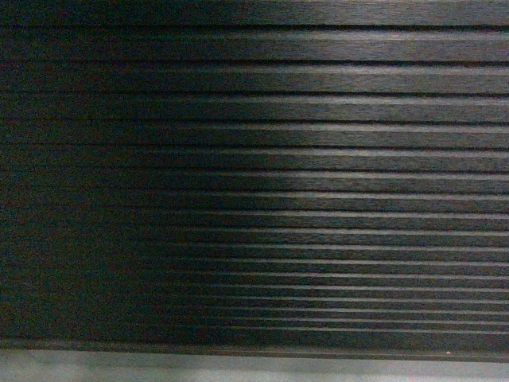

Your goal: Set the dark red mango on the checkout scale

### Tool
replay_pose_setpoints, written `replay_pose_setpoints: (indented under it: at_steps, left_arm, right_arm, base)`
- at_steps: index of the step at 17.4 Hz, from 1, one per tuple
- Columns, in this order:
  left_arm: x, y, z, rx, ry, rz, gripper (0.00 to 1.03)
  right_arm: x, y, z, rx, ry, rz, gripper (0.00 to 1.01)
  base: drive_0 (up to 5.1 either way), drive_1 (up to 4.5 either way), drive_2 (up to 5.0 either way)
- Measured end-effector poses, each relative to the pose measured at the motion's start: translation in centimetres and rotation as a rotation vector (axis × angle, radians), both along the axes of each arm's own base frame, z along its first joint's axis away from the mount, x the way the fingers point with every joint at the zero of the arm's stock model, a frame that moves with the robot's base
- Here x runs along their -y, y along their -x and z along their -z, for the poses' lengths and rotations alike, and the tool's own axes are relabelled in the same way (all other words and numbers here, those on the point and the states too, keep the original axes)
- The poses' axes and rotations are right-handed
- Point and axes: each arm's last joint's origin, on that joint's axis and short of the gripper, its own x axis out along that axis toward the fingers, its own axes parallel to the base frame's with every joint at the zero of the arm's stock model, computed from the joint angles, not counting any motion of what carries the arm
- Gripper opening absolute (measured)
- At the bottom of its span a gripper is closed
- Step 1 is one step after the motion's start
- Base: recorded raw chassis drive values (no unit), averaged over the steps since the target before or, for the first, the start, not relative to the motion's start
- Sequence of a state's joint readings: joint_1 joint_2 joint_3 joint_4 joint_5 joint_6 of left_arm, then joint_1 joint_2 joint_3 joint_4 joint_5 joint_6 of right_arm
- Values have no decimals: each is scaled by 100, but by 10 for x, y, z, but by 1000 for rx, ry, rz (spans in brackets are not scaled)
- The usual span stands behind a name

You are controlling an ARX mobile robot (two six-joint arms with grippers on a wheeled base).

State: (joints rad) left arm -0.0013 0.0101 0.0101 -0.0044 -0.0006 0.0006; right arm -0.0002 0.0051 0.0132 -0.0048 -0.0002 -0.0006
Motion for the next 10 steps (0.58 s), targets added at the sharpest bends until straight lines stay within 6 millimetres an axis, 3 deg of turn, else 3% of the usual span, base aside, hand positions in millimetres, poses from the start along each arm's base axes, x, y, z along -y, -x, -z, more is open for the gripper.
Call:
replay_pose_setpoints:
  at_steps: [10]
  left_arm:
    - [0, 0, 0, 0, 0, 0, 98]
  right_arm:
    - [0, 0, 0, 0, 0, 0, 98]
  base:
    - [0, 0, 0]
